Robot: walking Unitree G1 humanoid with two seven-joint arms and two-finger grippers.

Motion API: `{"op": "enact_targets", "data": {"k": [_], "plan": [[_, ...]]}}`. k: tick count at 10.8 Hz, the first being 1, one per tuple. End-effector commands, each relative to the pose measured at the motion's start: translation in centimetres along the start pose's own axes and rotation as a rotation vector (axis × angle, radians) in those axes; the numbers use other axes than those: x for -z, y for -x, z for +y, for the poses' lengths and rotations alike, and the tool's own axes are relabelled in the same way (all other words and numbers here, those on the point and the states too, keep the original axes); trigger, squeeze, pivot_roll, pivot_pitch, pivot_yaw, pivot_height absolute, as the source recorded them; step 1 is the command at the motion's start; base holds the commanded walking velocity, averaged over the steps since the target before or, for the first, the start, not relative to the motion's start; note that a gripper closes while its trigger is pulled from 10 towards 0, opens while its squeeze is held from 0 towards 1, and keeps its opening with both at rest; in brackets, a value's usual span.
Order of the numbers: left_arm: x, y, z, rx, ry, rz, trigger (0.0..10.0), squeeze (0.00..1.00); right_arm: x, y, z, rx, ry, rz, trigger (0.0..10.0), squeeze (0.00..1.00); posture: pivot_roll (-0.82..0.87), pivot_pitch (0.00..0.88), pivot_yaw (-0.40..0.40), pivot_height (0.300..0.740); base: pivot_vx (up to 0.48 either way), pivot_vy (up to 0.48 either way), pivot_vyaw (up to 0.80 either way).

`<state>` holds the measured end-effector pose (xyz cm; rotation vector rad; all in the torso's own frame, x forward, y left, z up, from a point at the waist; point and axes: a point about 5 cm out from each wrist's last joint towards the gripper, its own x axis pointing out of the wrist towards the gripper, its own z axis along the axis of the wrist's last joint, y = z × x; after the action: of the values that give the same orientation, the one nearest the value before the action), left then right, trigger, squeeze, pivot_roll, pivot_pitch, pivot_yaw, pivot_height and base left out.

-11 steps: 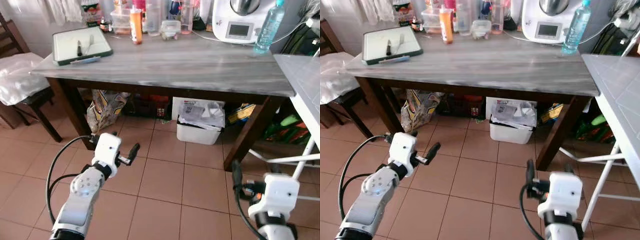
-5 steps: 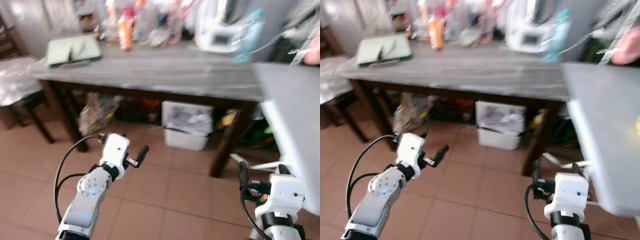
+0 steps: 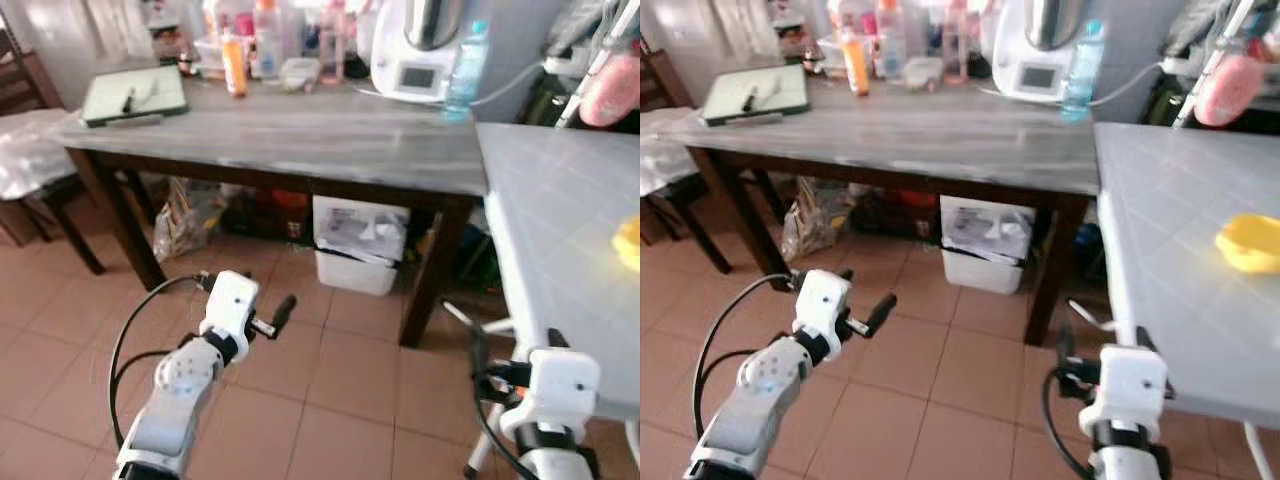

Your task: Setting the table

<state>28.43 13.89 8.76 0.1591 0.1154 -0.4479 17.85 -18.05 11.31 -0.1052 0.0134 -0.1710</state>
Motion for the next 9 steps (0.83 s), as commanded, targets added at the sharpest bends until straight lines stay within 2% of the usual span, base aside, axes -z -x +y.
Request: {"op": "enact_targets", "data": {"k": [1,4,9], "plan": [[0.08,0.17,0.80,-0.023,-0.011,0.012,10.0,0.00,-0.06,-0.04,0.48,-0.009,-0.011,0.002,10.0,0.00,0.05,0.072,0.018,0.740,0.000,0.000,0.00],[0.38,-0.28,0.93,-0.021,-0.006,0.027,10.0,0.00,-0.16,-0.53,0.04,-0.003,-0.008,-0.007,10.0,0.00,0.05,0.062,0.020,0.740,0.000,0.000,0.00],[0.98,-0.55,0.64,-0.001,-0.002,0.044,10.0,0.00,0.03,-0.39,0.64,-0.008,-0.021,0.000,10.0,0.00,0.05,0.060,0.025,0.740,-0.279,0.000,0.00]]}}
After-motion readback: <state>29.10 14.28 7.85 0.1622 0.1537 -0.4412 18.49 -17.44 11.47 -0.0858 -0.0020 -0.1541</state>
